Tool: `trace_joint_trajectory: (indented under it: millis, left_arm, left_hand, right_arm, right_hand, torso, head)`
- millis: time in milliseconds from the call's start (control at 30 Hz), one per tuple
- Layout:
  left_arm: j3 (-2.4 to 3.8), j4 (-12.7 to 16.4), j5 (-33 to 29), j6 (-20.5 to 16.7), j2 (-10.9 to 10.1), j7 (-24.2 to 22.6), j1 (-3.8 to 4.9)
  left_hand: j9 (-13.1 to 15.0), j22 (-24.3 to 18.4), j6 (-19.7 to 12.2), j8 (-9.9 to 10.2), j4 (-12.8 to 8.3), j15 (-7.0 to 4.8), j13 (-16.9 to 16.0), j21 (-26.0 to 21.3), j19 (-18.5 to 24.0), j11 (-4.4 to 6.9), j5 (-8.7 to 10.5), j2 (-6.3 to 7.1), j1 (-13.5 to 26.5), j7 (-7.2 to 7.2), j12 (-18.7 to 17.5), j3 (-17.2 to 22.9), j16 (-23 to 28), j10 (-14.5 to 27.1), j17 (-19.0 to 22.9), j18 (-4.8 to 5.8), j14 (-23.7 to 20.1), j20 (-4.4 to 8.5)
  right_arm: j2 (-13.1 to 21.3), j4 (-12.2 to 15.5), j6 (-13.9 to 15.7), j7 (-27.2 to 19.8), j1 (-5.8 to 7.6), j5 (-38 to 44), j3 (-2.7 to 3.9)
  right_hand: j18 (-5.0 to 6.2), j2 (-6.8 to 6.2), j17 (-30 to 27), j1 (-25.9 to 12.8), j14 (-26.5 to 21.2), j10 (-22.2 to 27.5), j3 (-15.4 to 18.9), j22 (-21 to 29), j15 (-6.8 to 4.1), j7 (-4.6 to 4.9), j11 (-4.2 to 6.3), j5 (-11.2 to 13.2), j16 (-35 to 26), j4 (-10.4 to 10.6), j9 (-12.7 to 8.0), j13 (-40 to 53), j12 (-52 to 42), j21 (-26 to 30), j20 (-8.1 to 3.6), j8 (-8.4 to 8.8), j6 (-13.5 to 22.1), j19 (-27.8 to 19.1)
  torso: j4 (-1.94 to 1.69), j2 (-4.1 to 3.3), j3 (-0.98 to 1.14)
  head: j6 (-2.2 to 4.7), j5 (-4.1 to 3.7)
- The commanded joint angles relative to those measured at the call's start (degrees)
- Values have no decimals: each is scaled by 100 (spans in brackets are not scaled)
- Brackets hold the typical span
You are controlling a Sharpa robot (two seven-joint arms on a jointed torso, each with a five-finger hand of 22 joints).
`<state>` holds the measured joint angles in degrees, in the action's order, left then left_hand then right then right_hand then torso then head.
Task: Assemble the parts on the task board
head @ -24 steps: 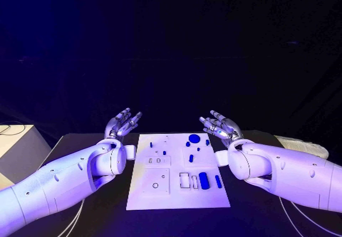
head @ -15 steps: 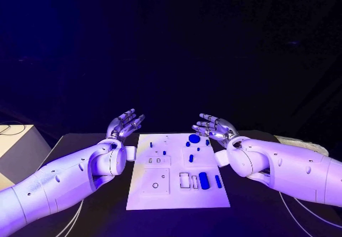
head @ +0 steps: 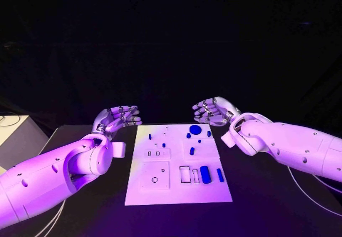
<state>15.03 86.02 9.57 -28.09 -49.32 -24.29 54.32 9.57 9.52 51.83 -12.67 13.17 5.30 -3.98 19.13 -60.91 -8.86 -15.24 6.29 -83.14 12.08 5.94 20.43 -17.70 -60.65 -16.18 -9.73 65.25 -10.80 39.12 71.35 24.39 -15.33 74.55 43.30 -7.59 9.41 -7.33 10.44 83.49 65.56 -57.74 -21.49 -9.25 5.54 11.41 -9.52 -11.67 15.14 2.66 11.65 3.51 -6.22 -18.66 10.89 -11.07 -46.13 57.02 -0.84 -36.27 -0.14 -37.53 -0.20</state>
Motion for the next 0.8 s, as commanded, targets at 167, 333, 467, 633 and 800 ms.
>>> trace_joint_trajectory:
  millis: [167, 333, 467, 633, 800]
  left_arm:
    - [74, 447, 132, 516, -192, 78, 2]
    - [154, 724, 146, 594, -309, 158, 0]
    - [198, 878, 150, 624, -376, 192, -1]
    - [233, 1022, 153, 654, -440, 231, -3]
    - [272, 1113, 171, 675, -475, 256, -4]
  left_hand:
    - [121, 772, 260, -47, 4, -227, -23, 1192, -126, 181, -7, 214, 48, -92, -189, 309, -1314, -653, -1279, -38, 342, 284]
    - [203, 1351, 275, -46, -51, -279, -64, 1989, 144, 207, -3, 268, 98, -115, -204, 459, -2154, -788, -1930, -47, 245, 311]
    - [245, 1602, 273, -53, -86, -296, -90, 2340, 253, 221, -1, 283, 125, -121, -191, 515, -2476, -829, -2128, -57, 245, 315]
    - [294, 1890, 269, -66, -121, -329, -169, 2771, 274, 261, 2, 297, 169, -146, -122, 553, -2830, -957, -2324, -68, 252, 335]
    - [321, 2030, 267, -75, -142, -342, -228, 2978, 306, 278, 4, 305, 190, -156, -81, 567, -3011, -1002, -2420, -71, 244, 344]
  right_arm:
    - [-62, -161, -65, 686, 180, 2315, 10]
    - [-83, -141, -262, 1191, 263, 3219, 18]
    - [-103, -85, -452, 1525, 288, 3809, 21]
    - [-153, -41, -700, 1820, 299, 4373, 22]
    - [-226, -79, -883, 1975, 301, 4715, 20]
  right_hand:
    - [101, -366, 1567, -240, 1804, -1356, -655, -1612, -575, -156, 427, -100, 1786, -214, -87, 41, 252, -2389, -590, 124, -1220, 790]
    - [29, -480, 2156, -372, 1847, -1349, -835, -2357, -586, -181, 450, -114, 2668, -196, -60, 50, 257, -3064, -584, 176, -1274, 1094]
    - [-139, -583, 3220, -459, 1936, -1203, -945, -3461, -572, -187, 436, -85, 3829, -159, -18, 44, 265, -3909, -557, 182, -1289, 1595]
    - [-275, -712, 4205, -542, 1999, -913, -993, -4329, -529, -188, 393, -11, 4848, -103, 37, 43, 263, -4550, -517, 184, -1266, 1962]
    - [-345, -774, 4739, -553, 2019, -735, -977, -4793, -506, -192, 372, 3, 5396, -76, 85, 52, 259, -4889, -489, 179, -1244, 2150]
  torso:
    - [-129, -260, 1]
    - [-189, -368, -22]
    - [-226, -427, -31]
    - [-257, -501, -35]
    - [-280, -566, -39]
  head:
    - [89, -114]
    - [122, -179]
    - [127, -213]
    - [142, -256]
    - [145, -280]
